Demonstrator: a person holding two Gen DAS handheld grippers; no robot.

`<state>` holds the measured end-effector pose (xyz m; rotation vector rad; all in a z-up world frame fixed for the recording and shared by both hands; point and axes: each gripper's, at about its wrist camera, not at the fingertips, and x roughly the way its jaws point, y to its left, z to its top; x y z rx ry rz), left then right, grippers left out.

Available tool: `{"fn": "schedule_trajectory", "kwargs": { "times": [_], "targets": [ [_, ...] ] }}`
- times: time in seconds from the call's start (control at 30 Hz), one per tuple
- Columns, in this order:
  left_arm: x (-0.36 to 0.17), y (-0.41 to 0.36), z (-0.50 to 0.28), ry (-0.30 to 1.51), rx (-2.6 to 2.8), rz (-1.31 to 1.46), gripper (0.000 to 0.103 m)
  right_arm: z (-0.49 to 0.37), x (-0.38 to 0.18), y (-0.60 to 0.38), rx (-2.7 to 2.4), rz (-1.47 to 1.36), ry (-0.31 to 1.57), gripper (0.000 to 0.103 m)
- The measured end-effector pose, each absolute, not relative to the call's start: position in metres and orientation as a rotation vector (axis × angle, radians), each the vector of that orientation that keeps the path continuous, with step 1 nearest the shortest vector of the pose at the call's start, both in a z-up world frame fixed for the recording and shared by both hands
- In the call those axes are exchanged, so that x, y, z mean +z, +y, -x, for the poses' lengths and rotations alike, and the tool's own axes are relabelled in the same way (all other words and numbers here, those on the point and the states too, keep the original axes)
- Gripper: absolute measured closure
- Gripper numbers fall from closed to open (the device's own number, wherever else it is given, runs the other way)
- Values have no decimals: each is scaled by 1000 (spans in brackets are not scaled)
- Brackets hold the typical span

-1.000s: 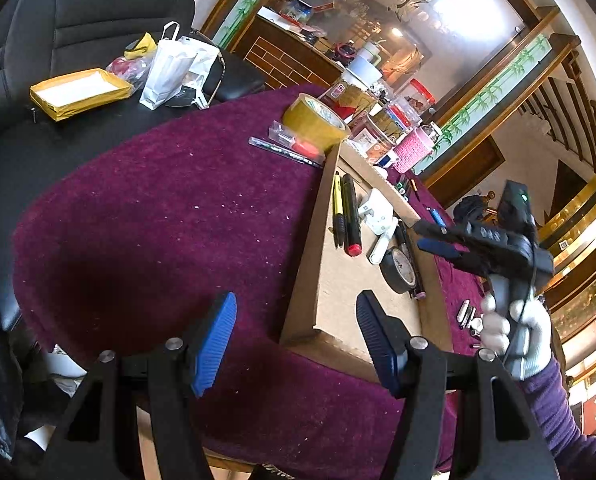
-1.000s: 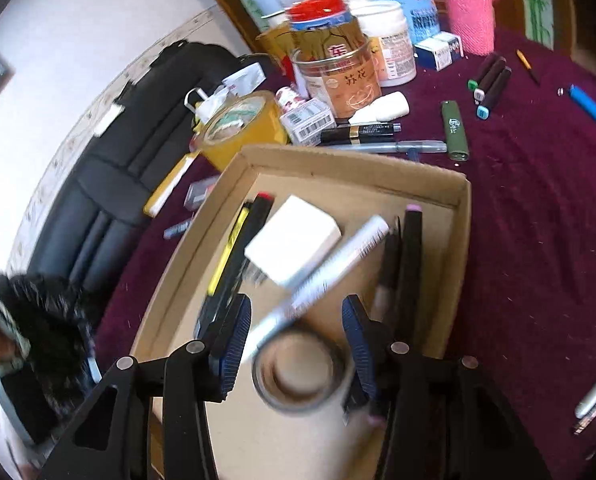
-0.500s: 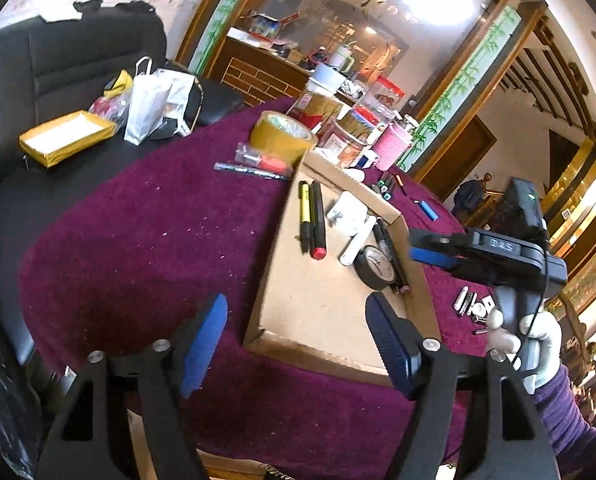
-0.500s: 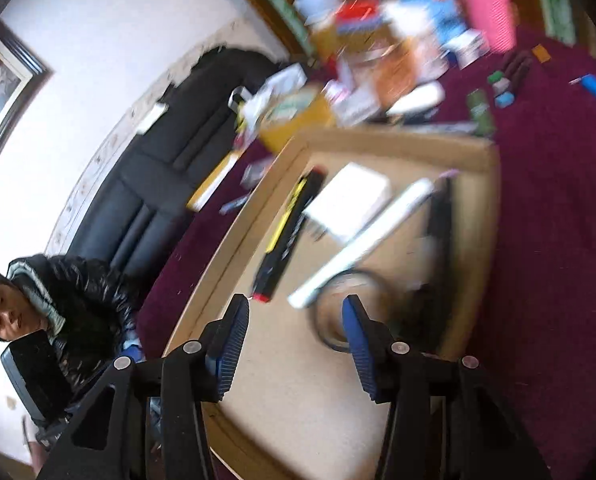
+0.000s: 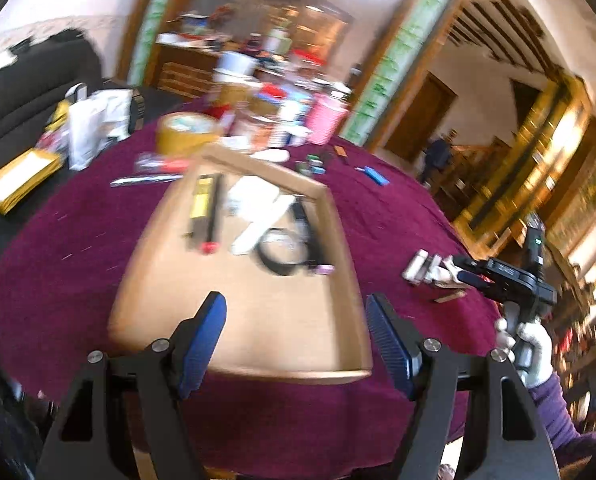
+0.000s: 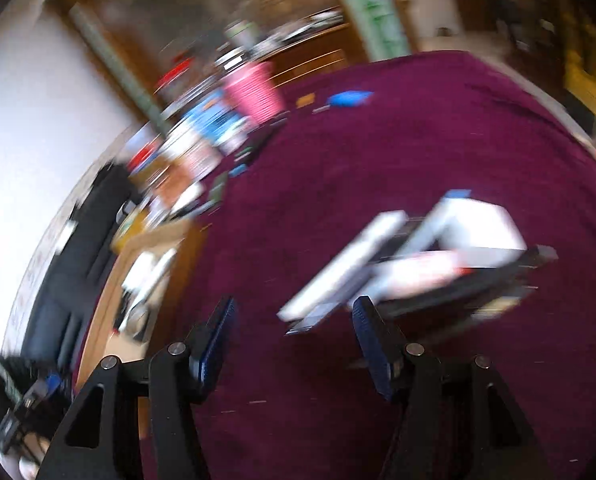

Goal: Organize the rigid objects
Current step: 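Grasp the white charger with the right gripper while the left grasps a white marker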

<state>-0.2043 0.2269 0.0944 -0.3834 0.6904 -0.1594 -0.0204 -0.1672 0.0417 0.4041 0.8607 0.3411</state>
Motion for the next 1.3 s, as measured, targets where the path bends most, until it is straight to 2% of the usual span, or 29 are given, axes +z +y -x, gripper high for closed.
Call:
{"fn": "schedule_trajectory", "kwargs": {
  "times": [0.2,0.4,0.57,0.7,0.77,0.9,1.0,1.1,1.23,1.3],
  "targets": [
    [102,140,158,755,-296,265,31,8,30,-241,183,-487,786,39],
    [78,51,76,854,-376,172,31,-4,7,-262,145,-541,792,39],
    [48,-15,6,898,-426,71,33,1,12,-265,196,-571,752,39],
    [27,-42,-34,930,-422,12,45,4,10,-272,232,-615,749,39],
    [17,-47,-44,954,-412,-16,57,4,7,-276,250,-651,758,37],
    [8,-46,-48,959,-447,-35,67,3,2,-281,272,-703,775,37],
    [9,-48,-50,959,-443,-65,81,4,2,-280,280,-710,780,37],
    [6,-56,-49,951,-437,-125,82,4,2,-277,284,-702,786,36],
    [4,-92,-38,871,-369,-369,82,3,1,-275,283,-696,791,36],
    [3,-104,-37,850,-352,-430,87,3,1,-275,281,-693,796,36]
  ]
}}
